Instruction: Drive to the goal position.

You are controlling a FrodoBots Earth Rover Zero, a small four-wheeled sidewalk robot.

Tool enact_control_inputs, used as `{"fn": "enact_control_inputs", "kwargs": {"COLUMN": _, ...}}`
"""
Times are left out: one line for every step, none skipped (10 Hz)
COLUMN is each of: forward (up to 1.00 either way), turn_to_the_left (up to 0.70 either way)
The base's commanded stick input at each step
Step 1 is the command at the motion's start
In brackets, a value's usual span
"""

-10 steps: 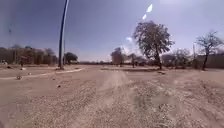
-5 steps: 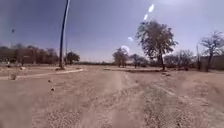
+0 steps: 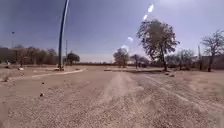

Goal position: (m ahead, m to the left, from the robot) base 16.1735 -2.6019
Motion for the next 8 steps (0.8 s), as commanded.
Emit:
{"fn": "enact_control_inputs", "kwargs": {"forward": 0.85, "turn_to_the_left": 0.0}}
{"fn": "enact_control_inputs", "kwargs": {"forward": 0.85, "turn_to_the_left": 0.0}}
{"fn": "enact_control_inputs", "kwargs": {"forward": 0.85, "turn_to_the_left": 0.0}}
{"fn": "enact_control_inputs", "kwargs": {"forward": 0.85, "turn_to_the_left": 0.0}}
{"fn": "enact_control_inputs", "kwargs": {"forward": 0.85, "turn_to_the_left": 0.0}}
{"fn": "enact_control_inputs", "kwargs": {"forward": 0.85, "turn_to_the_left": 0.0}}
{"fn": "enact_control_inputs", "kwargs": {"forward": 0.85, "turn_to_the_left": 0.0}}
{"fn": "enact_control_inputs", "kwargs": {"forward": 0.85, "turn_to_the_left": 0.0}}
